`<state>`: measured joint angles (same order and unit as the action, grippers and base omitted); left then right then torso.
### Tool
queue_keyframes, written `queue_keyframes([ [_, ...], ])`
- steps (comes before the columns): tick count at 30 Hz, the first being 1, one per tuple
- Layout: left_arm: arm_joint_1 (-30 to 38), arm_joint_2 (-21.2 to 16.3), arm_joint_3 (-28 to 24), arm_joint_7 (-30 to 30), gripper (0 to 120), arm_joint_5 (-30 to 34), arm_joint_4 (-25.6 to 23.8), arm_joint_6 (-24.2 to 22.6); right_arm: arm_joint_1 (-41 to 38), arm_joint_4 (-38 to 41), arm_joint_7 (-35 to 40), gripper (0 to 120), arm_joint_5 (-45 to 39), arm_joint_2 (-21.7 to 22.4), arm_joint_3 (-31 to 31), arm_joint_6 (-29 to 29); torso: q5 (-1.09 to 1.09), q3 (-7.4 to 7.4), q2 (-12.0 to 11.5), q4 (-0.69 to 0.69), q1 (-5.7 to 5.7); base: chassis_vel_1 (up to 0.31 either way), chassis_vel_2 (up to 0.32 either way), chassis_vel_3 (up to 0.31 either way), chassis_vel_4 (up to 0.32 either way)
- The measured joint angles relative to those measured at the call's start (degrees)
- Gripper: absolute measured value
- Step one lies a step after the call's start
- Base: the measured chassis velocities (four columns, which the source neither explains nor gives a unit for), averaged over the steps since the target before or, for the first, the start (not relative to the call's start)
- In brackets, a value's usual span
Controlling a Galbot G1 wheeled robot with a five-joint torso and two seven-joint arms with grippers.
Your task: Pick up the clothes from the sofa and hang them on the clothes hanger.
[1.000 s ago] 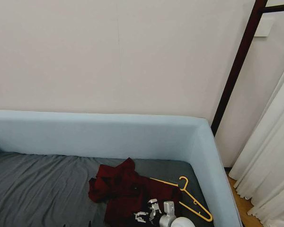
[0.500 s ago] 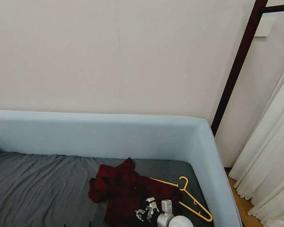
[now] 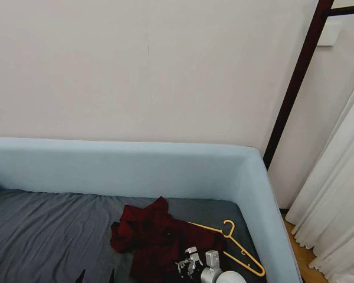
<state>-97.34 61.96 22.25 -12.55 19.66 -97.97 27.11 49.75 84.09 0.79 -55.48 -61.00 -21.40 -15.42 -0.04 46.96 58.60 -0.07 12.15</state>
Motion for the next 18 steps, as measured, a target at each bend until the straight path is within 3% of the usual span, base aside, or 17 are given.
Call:
queue_keyframes([
  [6, 8.4, -5.4, -3.9, 1.9, 100, 2.6, 4.4, -2.5, 0.4, 0.7, -0.1, 0, 0.3, 0.8, 0.6, 0.1, -0.02, 0.0, 0.0, 0.0, 0.0, 0.0, 0.0, 0.0, 0.0],
  [10, 17.9, -8.1, -11.3, 3.3, 100, 4.2, 10.0, -4.0, 0.9, 1.7, 0.1, 0, -0.1, 1.6, 1.3, 0.1, 0.0, 0.0, 0.0, -0.01, 0.01, 0.0, 0.0, 0.0, 0.0],
  [16, 25.1, -7.3, -19.7, 2.4, 100, 2.7, 17.2, -5.0, 1.0, 2.2, 0.2, 0, -0.6, 2.5, 1.9, 0.1, -0.02, 0.01, 0.0, 0.01, 0.01, 0.0, 0.0, 0.0, 0.0],
  [18, 28.3, -6.7, -22.3, 0.6, 100, -0.5, 20.6, -6.0, 1.2, 2.2, 0.2, 0, -0.8, 2.8, 2.6, 0.1, -0.02, 0.01, 0.0, 0.01, 0.01, 0.0, 0.0, 0.0, 0.0],
])
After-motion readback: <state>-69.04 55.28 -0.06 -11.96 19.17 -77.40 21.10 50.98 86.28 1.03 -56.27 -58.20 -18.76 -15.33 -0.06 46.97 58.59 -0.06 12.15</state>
